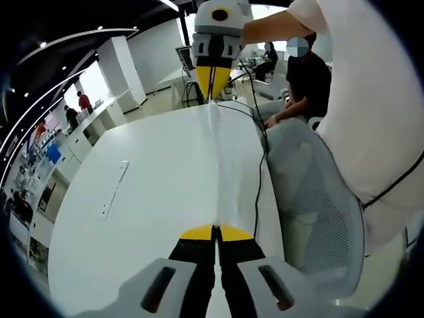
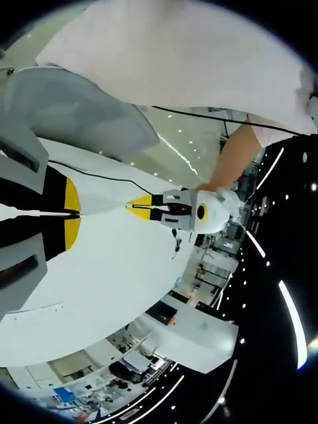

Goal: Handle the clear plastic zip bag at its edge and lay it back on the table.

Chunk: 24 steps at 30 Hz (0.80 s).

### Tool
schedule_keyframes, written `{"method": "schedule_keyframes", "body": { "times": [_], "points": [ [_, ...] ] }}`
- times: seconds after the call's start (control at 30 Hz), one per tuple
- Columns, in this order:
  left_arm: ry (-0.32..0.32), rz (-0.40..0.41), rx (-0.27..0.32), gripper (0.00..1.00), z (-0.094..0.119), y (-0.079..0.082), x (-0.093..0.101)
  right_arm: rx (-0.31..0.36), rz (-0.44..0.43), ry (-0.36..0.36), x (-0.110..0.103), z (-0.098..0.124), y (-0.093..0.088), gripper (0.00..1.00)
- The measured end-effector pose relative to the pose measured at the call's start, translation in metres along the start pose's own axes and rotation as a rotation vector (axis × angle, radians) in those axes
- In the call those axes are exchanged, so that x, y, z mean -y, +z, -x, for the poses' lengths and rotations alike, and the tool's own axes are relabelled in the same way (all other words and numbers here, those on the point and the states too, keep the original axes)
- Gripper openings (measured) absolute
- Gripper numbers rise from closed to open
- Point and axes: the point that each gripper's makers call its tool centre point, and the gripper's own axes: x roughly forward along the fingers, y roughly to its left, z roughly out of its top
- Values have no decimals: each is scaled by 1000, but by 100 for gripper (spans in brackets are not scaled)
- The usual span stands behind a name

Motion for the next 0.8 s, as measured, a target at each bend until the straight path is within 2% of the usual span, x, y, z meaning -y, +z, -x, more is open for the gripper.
{"method": "schedule_keyframes", "body": {
  "times": [0.33,0.5,0.8],
  "points": [
    [40,7,-4,0,14,16,-12,-23,-27,-10,2,0,-15,0],
    [57,-14,-19,0,20,24,-16,-25,-43,-17,2,-1,-21,0],
    [60,-48,-50,0,23,35,-14,-22,-63,-34,3,0,-28,0]
  ]
}}
